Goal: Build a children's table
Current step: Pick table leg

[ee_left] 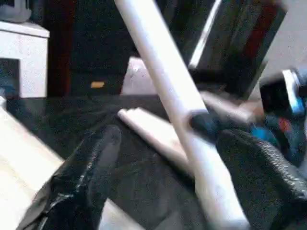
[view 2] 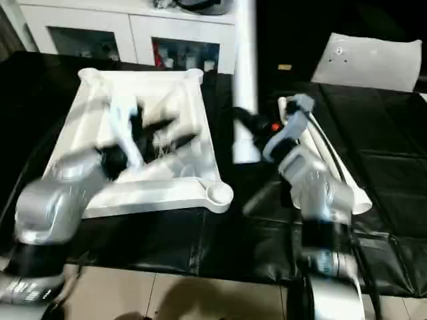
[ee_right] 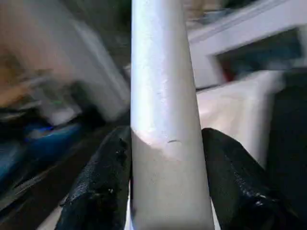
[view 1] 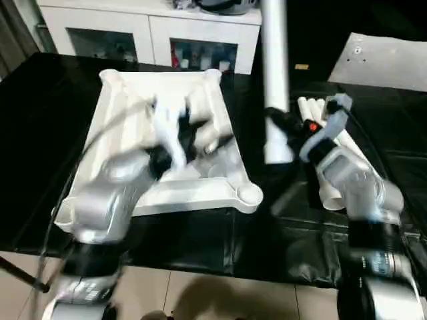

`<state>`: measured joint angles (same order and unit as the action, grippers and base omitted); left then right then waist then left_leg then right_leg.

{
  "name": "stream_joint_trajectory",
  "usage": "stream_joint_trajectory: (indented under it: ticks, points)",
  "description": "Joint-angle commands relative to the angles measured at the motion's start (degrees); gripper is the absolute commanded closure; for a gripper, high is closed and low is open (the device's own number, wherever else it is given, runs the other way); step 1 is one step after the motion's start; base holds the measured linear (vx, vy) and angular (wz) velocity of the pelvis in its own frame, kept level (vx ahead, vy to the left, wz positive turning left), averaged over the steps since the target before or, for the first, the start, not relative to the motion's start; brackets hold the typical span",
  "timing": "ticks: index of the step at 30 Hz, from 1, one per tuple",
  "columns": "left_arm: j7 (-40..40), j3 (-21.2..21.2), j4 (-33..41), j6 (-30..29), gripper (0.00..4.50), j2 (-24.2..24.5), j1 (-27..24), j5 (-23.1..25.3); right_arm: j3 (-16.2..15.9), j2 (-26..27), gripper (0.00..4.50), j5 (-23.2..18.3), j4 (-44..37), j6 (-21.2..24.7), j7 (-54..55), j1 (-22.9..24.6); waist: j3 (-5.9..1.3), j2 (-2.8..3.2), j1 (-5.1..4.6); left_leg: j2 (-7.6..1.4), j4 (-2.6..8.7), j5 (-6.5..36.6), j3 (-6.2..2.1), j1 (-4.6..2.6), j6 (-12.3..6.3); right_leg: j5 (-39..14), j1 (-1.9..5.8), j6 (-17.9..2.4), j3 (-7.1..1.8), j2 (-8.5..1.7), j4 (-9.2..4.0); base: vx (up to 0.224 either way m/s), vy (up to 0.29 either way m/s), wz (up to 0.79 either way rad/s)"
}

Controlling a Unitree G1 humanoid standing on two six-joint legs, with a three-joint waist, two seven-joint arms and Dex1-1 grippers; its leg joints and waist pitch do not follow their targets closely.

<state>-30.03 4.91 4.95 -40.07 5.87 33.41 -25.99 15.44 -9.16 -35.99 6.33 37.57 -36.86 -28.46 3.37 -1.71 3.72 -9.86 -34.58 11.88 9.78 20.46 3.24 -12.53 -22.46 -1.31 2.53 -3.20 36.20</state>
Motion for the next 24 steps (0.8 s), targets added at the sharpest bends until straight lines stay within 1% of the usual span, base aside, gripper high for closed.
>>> stream_joint_trajectory:
  ticks: [1,2,3,4,5,6,7,9,11,14,15,17,19,21,22,23,24]
  points:
    - [1.3,1.8,-0.9,-1.3,0.42,-1.0,2.0,-3.1,-0.4,-0.9,2.66,-2.5,-3.2,1.6,-3.1,1.1,-4.06,-0.19,0.34,-2.76,3.36,0.9,-0.71,0.03,-4.36,3.7,3.9,-15.1,-2.73,-4.4,-3.58,0.0,0.0,0.0]
    - [2.1,3.6,-1.9,-2.6,0.26,-2.4,3.8,-6.1,-1.3,-1.4,2.66,-4.1,-5.3,2.8,-5.9,3.0,-4.03,-0.39,0.38,-2.71,3.31,0.7,-0.64,0.04,-4.37,2.9,3.87,-14.9,-2.74,-4.41,-3.64,0.0,0.0,0.0]
    - [2.2,3.6,-1.9,-2.6,0.13,-2.5,3.8,-6.1,-1.3,-1.4,2.66,-4.1,-5.4,2.8,-5.9,3.1,-3.97,-0.31,0.52,-2.58,3.24,0.9,-0.55,0.11,-4.4,2.6,3.96,-14.8,-2.78,-4.47,-3.69,0.0,0.0,0.0]
    - [2.4,4.3,-2.1,-3.2,0.07,-3.0,4.4,-7.3,-1.7,-1.5,2.66,-4.7,-6.2,3.2,-6.9,3.8,-3.98,-0.3,0.7,-2.7,3.21,0.7,-0.64,0.06,-4.48,2.2,3.86,-14.7,-2.77,-4.5,-3.68,0.0,0.0,0.0]
    - [2.7,5.2,-2.2,-4.2,0.07,-3.8,5.0,-8.7,-2.2,-1.7,2.66,-5.4,-7.1,3.7,-7.9,4.5,-3.98,-0.34,0.71,-2.68,3.21,0.6,-0.63,0.06,-4.59,2.1,3.81,-14.8,-2.74,-4.51,-3.71,0.0,0.0,0.0]
    - [2.8,5.9,-2.2,-4.6,0.06,-4.4,5.4,-9.9,-2.6,-1.8,2.66,-5.9,-7.8,4.1,-8.5,5.0,-3.96,-0.44,0.7,-2.69,3.26,0.3,-0.73,0.26,-4.75,1.8,3.89,-14.6,-2.7,-4.53,-3.72,0.0,0.0,0.0]
    - [3.1,6.9,-2.1,-5.8,0.06,-5.4,6.1,-11.9,-3.2,-1.8,2.66,-7.0,-9.0,4.5,-9.1,5.8,-3.93,-0.42,0.86,-2.66,3.2,0.3,-0.67,0.17,-4.8,1.3,3.77,-14.3,-2.74,-4.59,-3.84,0.0,0.0,0.0]
    - [3.2,7.1,-2.1,-6.1,0.06,-5.6,6.3,-12.3,-3.4,-1.9,2.66,-7.4,-9.4,4.6,-9.2,6.0,-3.89,-0.39,0.96,-2.67,3.25,0.4,-0.71,0.18,-4.69,0.1,3.68,-14.0,-2.7,-4.55,-3.97,0.0,0.0,0.0]
    - [3.5,7.4,-2.0,-6.5,0.06,-6.1,6.4,-13.2,-3.6,-1.9,2.66,-7.9,-9.9,4.6,-9.4,6.3,-3.85,-0.28,1.1,-2.7,3.28,0.8,-0.7,0.09,-4.22,-1.4,3.57,-13.1,-2.71,-4.57,-4.17,0.0,0.0,0.0]
    - [3.6,7.8,-1.9,-6.7,0.06,-7.0,6.4,-15.5,-3.7,-1.7,2.66,-8.5,-10.8,4.9,-9.8,6.6,-3.87,-0.29,1.34,-2.7,3.31,0.7,-0.71,0.07,-3.79,-1.5,3.54,-12.7,-2.72,-4.5,-4.16,0.0,0.0,0.0]
    - [3.6,7.8,-1.9,-6.7,0.34,-7.0,6.4,-15.5,-3.7,-1.7,2.66,-8.5,-10.8,4.9,-9.8,6.6,-3.88,-0.32,1.41,-2.69,3.32,0.5,-0.72,0.12,-3.81,-1.1,3.56,-12.7,-2.73,-4.48,-4.13,0.0,0.0,0.0]
    - [2.9,7.7,-1.5,-6.1,0.34,-7.3,6.0,-16.2,-3.8,-1.8,2.66,-9.1,-11.2,5.2,-10.2,6.8,-3.87,-0.42,1.46,-2.71,3.36,0.0,-0.76,0.15,-3.97,-0.3,3.56,-12.4,-2.7,-4.48,-4.04,0.0,0.0,0.0]
    - [2.6,7.7,-1.3,-5.9,0.54,-7.5,5.7,-16.5,-3.9,-1.9,2.66,-9.4,-11.4,5.3,-10.3,6.9,-3.9,-0.41,1.48,-2.73,3.33,-0.1,-0.78,0.16,-4.11,-0.1,3.59,-12.3,-2.7,-4.5,-4.03,0.0,0.0,0.0]
    - [2.1,7.8,-1.2,-5.4,0.6,-7.6,5.5,-16.9,-3.9,-2.1,2.66,-9.8,-11.5,5.4,-10.4,6.9,-3.87,-0.41,1.51,-2.69,3.34,0.0,-0.76,0.16,-4.11,-0.3,3.58,-12.2,-2.7,-4.54,-4.09,0.0,0.0,0.0]
    - [1.8,8.0,-1.1,-5.2,0.7,-7.7,5.3,-17.5,-4.0,-2.1,2.66,-10.0,-11.5,5.5,-10.5,6.9,-3.85,-0.39,1.51,-2.71,3.38,0.1,-0.76,0.19,-4.04,-0.5,3.58,-12.2,-2.7,-4.54,-4.13,0.0,0.0,0.0]
    - [0.8,8.1,-0.8,-4.8,0.84,-7.8,4.8,-18.3,-4.0,-2.3,2.66,-10.5,-11.7,5.7,-10.7,7.1,-3.78,-0.58,1.51,-2.65,3.41,0.4,-0.72,0.22,-3.81,-1.5,3.6,-12.0,-2.69,-4.54,-4.24,0.0,0.0,0.0]
    - [0.4,8.1,-0.8,-4.8,0.98,-7.8,4.5,-18.7,-4.0,-2.4,2.66,-10.8,-11.8,5.8,-10.9,7.2,-3.78,-0.51,1.5,-2.68,3.41,0.5,-0.74,0.22,-3.67,-1.9,3.57,-11.9,-2.7,-4.53,-4.24,0.0,0.0,0.0]
